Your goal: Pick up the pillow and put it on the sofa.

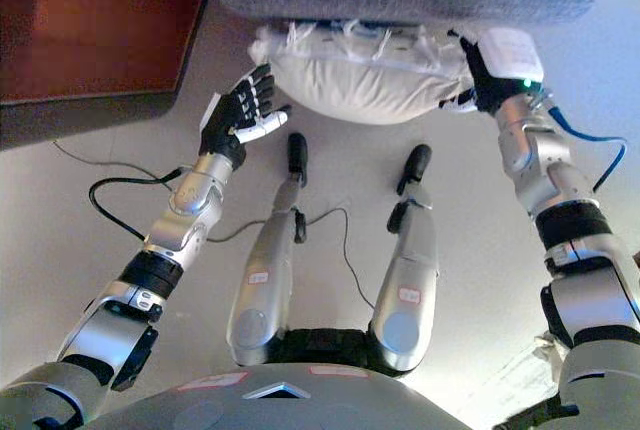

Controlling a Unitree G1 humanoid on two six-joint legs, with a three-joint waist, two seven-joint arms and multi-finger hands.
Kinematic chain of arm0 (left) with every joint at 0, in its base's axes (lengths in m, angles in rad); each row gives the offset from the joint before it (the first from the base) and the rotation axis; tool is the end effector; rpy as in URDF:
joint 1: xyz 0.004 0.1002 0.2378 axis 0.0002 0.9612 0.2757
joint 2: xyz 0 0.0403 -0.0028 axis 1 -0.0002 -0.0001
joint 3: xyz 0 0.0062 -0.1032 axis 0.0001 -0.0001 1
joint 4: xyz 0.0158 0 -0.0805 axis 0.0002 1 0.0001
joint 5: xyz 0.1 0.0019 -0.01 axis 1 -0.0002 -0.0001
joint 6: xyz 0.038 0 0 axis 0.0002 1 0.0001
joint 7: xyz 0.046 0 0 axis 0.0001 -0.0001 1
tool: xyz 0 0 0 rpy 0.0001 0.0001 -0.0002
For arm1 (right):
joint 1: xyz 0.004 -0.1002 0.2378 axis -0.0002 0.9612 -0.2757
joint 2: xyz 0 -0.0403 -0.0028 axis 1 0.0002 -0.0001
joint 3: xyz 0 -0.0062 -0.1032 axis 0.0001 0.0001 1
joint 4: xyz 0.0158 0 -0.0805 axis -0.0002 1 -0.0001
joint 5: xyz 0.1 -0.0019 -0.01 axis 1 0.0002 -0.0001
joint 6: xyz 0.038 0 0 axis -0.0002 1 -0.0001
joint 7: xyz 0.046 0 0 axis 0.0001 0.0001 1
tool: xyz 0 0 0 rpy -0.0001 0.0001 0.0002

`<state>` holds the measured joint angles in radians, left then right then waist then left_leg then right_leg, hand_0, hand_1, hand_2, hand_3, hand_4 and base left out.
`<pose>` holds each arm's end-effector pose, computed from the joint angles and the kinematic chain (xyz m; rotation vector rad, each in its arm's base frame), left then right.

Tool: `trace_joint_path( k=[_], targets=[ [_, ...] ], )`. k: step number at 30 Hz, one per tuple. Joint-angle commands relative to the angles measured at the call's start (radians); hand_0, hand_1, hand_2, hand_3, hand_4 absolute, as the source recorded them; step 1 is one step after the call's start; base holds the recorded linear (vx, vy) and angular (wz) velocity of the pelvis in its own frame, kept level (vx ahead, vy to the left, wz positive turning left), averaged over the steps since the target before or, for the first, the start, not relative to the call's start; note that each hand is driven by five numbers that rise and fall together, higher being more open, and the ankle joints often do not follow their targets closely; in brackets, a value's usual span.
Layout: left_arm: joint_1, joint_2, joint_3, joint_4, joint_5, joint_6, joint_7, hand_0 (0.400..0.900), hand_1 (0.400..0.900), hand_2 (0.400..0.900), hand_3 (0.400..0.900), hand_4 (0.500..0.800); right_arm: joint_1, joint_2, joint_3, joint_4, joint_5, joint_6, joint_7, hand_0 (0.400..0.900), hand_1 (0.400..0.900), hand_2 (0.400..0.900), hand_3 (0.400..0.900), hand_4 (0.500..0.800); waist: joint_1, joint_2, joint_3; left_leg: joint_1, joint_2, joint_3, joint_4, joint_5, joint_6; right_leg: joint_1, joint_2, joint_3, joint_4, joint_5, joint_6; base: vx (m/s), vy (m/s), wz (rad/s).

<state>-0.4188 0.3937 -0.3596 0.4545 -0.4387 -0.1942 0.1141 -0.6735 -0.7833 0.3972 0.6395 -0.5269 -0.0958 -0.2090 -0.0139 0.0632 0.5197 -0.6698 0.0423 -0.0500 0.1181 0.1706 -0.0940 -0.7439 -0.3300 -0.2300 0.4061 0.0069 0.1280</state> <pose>0.2747 0.1689 0.0597 0.0697 -0.0475 -0.1339 0.3073 -0.2680 0.1358 -1.4258 -0.1573 -0.0894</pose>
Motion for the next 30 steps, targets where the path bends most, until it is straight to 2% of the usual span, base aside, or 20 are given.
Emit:
trace_joint_path(
  k=[1, 10, 20, 30],
  targets=[
    [0.01, 0.012, 0.009, -0.116, -0.044, -0.093, 0.021, 0.9, 0.9, 0.9, 0.9, 0.8, -0.076, -0.065, 0.016, 0.0, -0.012, -0.001, -0.106, 0.9, 0.9, 0.9, 0.9, 0.8, -0.002, -0.009, 0.0, -0.078, 0.053, 0.048, 0.139, -0.107, -0.058, -0.097, -0.031, 0.075, 0.132, 0.026, 0.099, 0.0, 0.0, 0.0],
    [-0.016, 0.026, 0.006, -0.135, -0.071, -0.104, 0.036, 0.9, 0.9, 0.9, 0.9, 0.8, -0.167, -0.072, 0.069, 0.049, 0.005, 0.0, -0.113, 0.9, 0.9, 0.9, 0.9, 0.8, 0.004, -0.004, 0.0, -0.217, 0.058, 0.035, 0.232, -0.136, -0.074, -0.231, -0.024, 0.094, 0.224, -0.011, 0.084, 0.0, -0.001, -0.01],
    [-0.018, 0.037, 0.001, -0.157, -0.094, -0.11, 0.036, 0.9, 0.9, 0.9, 0.9, 0.8, -0.221, -0.076, 0.114, 0.067, 0.043, -0.015, -0.096, 0.9, 0.9, 0.9, 0.9, 0.8, 0.009, -0.012, 0.0, -0.302, 0.05, 0.018, 0.28, -0.15, -0.079, -0.298, -0.021, 0.096, 0.259, -0.032, 0.073, 0.02, -0.01, 0.02],
    [-0.027, 0.048, -0.011, -0.185, -0.108, -0.123, 0.053, 0.9, 0.9, 0.9, 0.9, 0.8, -0.315, -0.073, 0.136, 0.126, 0.015, 0.011, -0.16, 0.9, 0.9, 0.9, 0.9, 0.8, 0.029, -0.004, 0.0, -0.368, 0.035, 0.009, 0.297, -0.15, -0.074, -0.345, -0.023, 0.094, 0.273, -0.048, 0.073, 0.02, 0.003, 0.03]
  ],
)
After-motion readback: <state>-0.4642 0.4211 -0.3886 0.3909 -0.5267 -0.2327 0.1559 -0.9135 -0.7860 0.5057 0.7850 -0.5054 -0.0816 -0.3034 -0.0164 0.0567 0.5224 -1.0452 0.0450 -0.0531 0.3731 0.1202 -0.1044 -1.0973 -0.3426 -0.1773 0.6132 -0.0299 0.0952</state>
